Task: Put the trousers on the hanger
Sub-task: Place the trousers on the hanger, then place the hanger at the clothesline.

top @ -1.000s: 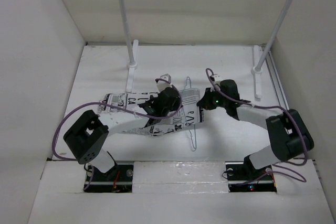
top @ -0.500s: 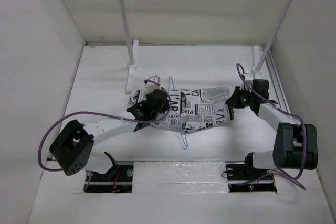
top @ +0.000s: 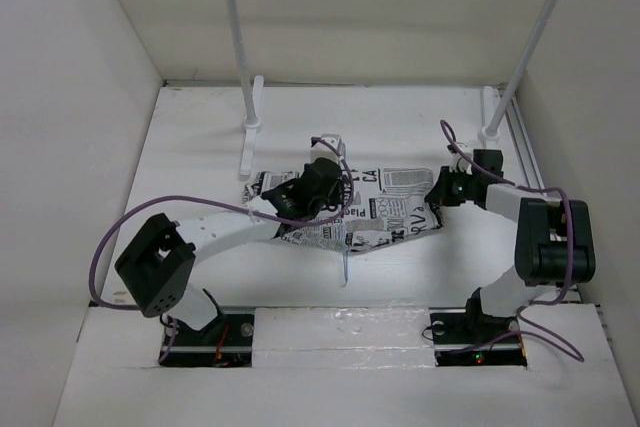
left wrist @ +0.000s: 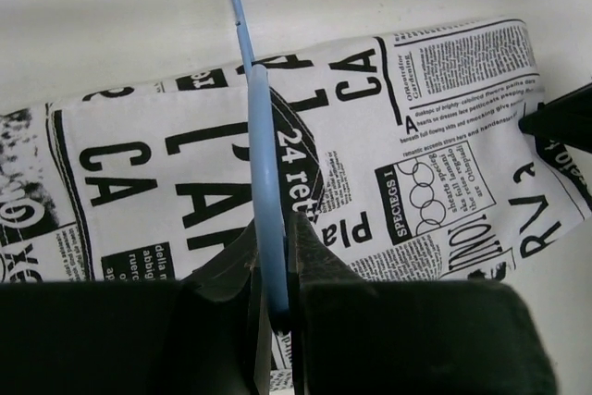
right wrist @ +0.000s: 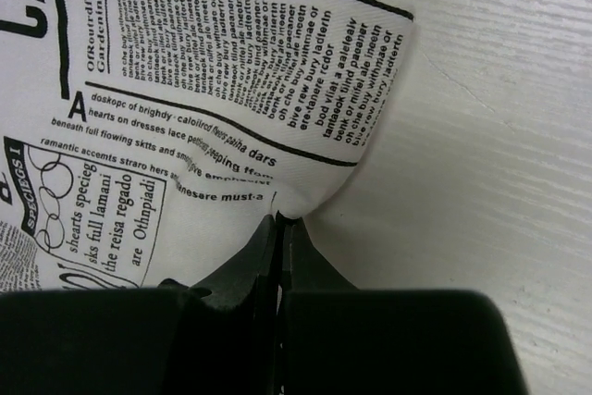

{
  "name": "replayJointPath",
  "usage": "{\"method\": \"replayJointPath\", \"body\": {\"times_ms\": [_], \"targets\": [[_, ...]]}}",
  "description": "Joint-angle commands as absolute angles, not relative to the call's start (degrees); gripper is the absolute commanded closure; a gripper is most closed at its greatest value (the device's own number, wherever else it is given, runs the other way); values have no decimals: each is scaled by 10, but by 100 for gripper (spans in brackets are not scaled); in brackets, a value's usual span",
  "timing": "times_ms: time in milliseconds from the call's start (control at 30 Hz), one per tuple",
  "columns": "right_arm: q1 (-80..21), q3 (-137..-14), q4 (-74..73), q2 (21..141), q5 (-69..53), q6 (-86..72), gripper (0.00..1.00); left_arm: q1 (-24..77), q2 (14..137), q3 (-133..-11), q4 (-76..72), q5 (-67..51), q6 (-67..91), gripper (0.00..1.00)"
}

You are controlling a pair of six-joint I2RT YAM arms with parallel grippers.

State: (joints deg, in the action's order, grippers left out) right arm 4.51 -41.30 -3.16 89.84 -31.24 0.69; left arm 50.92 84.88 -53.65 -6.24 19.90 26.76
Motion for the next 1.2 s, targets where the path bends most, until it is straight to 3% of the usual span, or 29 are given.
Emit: {"method": "replayJointPath", "body": {"times_ms": [0,67,100,133,167,267,300,433,500,700,967,1167], "targets": [[36,-438,12,911,-338,18,100,515,850,-574,-42,197,225,100],[31,-439,11,908,-335,18,100,515,850,-577,-40,190,238,100],[31,-440,8,905,-333,18,93,515,850,-578,-38,190,247,100],[26,-446,-16,901,-328,18,83,515,850,-581,-26,193,256,100],[19,-453,-33,896,-322,22,62,515,850,-591,-19,196,273,100],[2,-489,-107,844,-294,47,32,515,846,-626,-1,206,286,100],[-5,-502,-126,807,-287,57,29,515,839,-637,14,210,289,100],[-72,-555,-206,711,-272,46,24,515,824,-721,79,223,291,100],[-153,-586,-217,674,-266,2,23,515,817,-766,104,232,294,100],[-337,-630,-176,592,-183,-154,15,515,810,-928,220,249,285,100],[-351,-739,-168,648,-206,-168,8,476,872,-1182,340,162,247,100],[-370,-727,-43,692,-267,-221,8,476,878,-1187,343,140,243,100]]}}
